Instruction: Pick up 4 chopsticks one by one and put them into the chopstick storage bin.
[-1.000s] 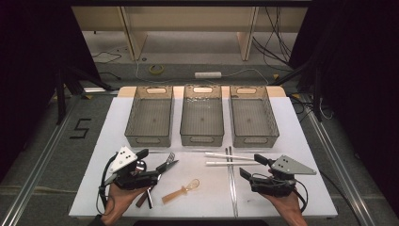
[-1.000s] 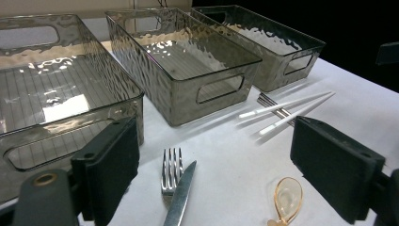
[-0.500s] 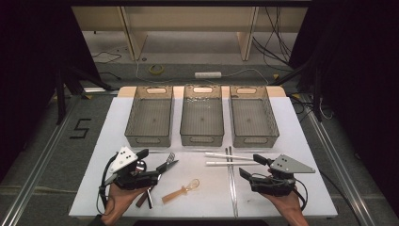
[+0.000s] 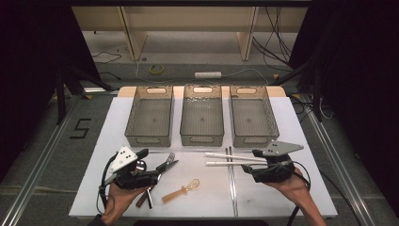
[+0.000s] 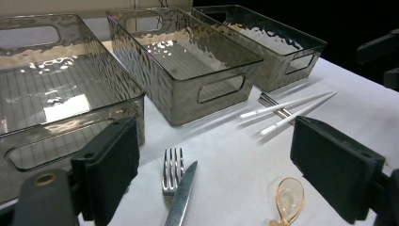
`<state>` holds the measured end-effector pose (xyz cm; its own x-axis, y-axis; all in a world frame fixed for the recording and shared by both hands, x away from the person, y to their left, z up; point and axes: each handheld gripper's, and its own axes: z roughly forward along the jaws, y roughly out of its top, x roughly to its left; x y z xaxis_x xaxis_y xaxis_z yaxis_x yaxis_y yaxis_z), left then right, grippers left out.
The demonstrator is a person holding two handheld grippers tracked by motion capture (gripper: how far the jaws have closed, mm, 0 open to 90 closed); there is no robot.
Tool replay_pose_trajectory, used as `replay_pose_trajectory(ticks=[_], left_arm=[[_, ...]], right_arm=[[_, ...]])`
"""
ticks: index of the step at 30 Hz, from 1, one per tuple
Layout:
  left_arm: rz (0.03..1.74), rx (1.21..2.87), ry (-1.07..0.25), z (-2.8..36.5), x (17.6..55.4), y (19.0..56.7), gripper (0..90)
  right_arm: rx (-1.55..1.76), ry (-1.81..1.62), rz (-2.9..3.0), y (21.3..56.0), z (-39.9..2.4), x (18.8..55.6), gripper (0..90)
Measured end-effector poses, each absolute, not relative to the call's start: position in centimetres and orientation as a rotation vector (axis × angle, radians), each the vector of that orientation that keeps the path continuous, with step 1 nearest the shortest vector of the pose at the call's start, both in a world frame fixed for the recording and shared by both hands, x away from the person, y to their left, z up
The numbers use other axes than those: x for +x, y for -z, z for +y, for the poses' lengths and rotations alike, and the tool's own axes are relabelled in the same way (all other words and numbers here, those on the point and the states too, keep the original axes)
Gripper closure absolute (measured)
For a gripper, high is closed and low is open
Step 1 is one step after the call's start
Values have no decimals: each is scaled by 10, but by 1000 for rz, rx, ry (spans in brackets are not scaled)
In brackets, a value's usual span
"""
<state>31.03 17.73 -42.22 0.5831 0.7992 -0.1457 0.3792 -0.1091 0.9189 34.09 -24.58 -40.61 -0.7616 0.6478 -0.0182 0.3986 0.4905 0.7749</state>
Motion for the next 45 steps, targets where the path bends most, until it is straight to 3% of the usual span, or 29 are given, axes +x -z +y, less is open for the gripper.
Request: replay_pose_trajectory(ticks=[20,45], left_arm=[[984,1718,-473,179,311,422,155],[979,1718,-474,179,311,422,155]], right_arm=[[821,-692,2775,432,-221,401,536],[744,-439,2879,458,-209,418,693]])
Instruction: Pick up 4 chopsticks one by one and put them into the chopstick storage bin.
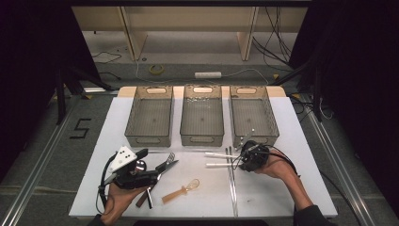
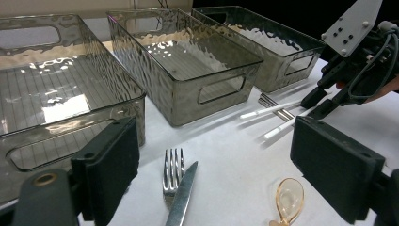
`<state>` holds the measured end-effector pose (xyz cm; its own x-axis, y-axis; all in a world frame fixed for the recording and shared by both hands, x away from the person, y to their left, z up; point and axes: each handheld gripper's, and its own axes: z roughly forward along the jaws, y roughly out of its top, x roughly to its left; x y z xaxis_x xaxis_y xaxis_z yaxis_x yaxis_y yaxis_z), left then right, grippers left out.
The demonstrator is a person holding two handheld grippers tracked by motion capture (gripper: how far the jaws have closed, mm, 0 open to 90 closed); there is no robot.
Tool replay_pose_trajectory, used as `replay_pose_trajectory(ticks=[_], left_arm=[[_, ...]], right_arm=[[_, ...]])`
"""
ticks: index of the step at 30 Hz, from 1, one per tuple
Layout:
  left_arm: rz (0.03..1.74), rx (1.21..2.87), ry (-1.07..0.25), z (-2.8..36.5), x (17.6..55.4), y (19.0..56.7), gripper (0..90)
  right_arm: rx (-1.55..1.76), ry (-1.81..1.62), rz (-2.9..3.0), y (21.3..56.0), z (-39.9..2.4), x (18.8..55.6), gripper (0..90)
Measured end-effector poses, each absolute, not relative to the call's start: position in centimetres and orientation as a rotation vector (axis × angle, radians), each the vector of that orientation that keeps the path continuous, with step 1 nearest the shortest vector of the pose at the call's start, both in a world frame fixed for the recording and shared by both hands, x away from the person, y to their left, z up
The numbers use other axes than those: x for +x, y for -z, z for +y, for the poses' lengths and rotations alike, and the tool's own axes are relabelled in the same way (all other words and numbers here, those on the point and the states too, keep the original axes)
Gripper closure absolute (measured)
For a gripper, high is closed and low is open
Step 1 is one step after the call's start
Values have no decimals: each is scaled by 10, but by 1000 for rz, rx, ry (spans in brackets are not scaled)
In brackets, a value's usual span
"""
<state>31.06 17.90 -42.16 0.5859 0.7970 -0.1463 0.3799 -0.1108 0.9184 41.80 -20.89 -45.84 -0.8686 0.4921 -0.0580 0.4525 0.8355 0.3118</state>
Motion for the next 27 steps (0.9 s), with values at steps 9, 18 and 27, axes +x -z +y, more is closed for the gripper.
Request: replay_pose_trajectory(ticks=[9,18,27], left_arm=[[980,1715,-472,179,310,421,155],[975,1719,-472,178,310,421,155],[960,1749,-450,173,314,422,155]], right_arm=[[647,-388,2911,457,-205,412,794],[510,-354,2936,456,-203,406,852],[429,-418,2936,439,-200,398,858]])
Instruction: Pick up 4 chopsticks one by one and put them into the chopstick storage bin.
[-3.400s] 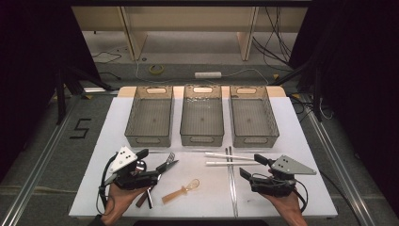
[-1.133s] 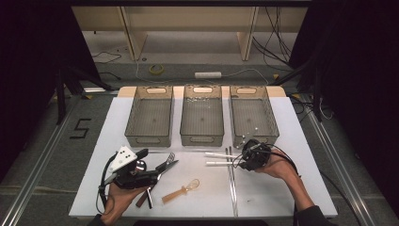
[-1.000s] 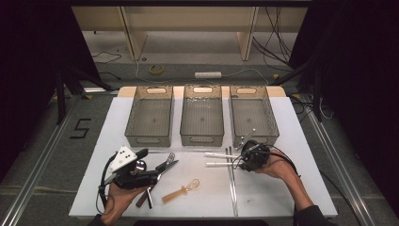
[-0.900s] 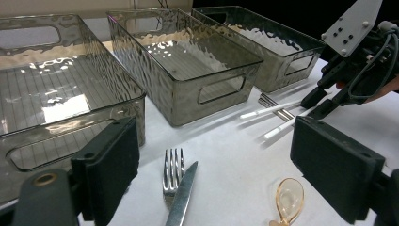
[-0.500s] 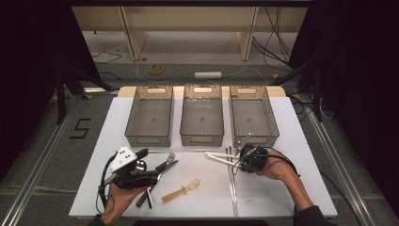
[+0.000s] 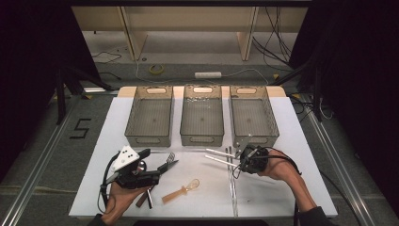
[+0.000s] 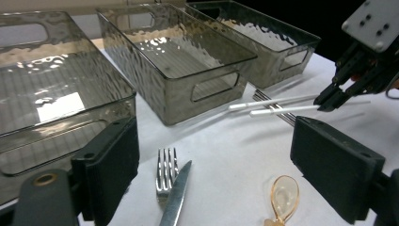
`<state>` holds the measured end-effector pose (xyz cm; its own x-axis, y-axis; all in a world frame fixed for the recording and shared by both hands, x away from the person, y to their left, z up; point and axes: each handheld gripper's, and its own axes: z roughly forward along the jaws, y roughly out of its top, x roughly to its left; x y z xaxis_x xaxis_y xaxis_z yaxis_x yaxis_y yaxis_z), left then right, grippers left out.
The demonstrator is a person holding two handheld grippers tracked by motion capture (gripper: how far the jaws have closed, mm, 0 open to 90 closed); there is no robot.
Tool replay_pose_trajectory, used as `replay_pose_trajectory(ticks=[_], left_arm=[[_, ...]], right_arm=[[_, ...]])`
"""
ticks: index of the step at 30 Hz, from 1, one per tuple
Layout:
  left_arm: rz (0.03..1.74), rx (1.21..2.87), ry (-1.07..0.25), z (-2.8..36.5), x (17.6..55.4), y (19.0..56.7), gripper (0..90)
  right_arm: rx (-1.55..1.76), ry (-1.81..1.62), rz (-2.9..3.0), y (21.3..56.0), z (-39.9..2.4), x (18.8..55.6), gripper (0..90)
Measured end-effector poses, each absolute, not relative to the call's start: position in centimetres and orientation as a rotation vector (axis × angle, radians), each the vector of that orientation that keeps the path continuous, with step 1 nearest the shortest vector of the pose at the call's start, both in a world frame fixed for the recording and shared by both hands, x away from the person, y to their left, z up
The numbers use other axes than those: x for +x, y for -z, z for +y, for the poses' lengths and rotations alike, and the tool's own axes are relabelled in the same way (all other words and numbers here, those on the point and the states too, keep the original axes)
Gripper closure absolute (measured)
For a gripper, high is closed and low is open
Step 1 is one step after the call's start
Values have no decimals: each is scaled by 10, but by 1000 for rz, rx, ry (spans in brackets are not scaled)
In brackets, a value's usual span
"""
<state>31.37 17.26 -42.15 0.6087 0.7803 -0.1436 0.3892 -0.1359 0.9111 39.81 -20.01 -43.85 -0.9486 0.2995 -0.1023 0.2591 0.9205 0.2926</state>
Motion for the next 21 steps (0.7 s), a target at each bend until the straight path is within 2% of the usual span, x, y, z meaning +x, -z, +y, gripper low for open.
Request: replay_pose_trajectory(ticks=[4,11,21], left_arm=[[940,1795,-375,166,320,420,156],[851,1928,-380,141,331,417,156],[734,2122,-323,111,344,422,162]], right_arm=[[400,-454,2933,430,-195,391,858],[311,-483,2936,418,-177,379,859],[162,-463,2955,412,-151,362,859]])
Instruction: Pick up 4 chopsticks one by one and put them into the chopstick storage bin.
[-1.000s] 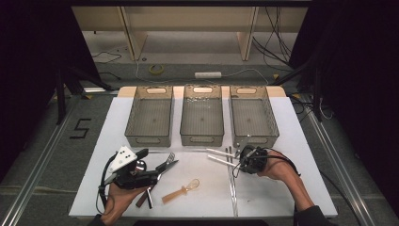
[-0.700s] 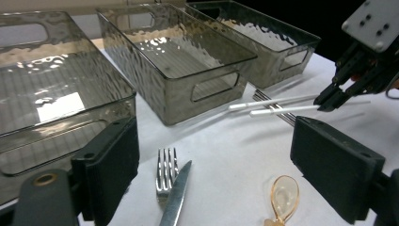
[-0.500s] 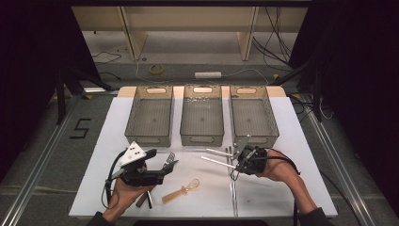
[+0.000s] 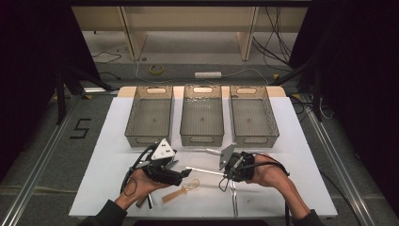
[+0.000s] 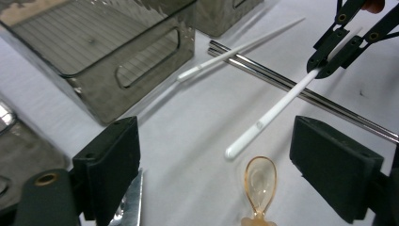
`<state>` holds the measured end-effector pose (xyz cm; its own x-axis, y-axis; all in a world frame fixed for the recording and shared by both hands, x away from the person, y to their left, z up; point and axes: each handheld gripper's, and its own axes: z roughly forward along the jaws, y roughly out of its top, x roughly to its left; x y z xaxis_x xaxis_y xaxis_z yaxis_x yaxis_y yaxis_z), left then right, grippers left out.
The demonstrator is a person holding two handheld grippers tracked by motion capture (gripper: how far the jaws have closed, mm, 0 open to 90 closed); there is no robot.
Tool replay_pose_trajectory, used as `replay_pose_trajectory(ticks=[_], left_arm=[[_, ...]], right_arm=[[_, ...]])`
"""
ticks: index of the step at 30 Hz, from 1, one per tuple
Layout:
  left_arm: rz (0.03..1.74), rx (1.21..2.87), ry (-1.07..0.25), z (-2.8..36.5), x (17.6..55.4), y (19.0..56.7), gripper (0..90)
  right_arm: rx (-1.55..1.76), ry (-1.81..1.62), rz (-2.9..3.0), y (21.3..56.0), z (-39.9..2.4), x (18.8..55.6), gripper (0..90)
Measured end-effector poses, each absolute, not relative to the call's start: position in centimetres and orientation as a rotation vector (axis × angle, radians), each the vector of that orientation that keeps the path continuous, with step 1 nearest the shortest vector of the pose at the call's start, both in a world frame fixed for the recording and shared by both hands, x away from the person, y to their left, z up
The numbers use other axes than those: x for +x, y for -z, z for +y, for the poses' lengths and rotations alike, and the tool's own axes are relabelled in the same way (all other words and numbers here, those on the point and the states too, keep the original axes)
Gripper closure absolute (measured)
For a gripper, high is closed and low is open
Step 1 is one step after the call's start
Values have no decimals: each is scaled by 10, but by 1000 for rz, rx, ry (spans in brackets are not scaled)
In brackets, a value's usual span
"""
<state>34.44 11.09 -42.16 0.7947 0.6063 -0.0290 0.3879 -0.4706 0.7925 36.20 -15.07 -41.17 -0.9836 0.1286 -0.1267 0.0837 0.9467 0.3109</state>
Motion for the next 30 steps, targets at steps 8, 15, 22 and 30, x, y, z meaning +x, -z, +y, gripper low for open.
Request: replay_pose_trajectory(ticks=[8,15,22,30], left_arm=[[623,2250,-280,94,343,426,238],[538,2346,-291,83,337,433,331],[489,2373,-291,81,334,436,444],[427,2392,-284,76,329,438,553]], right_arm=[[115,-473,2957,409,-139,355,859],[81,-468,2959,409,-133,352,859],[69,-469,2959,407,-129,347,859],[33,-467,2958,410,-127,348,859]])
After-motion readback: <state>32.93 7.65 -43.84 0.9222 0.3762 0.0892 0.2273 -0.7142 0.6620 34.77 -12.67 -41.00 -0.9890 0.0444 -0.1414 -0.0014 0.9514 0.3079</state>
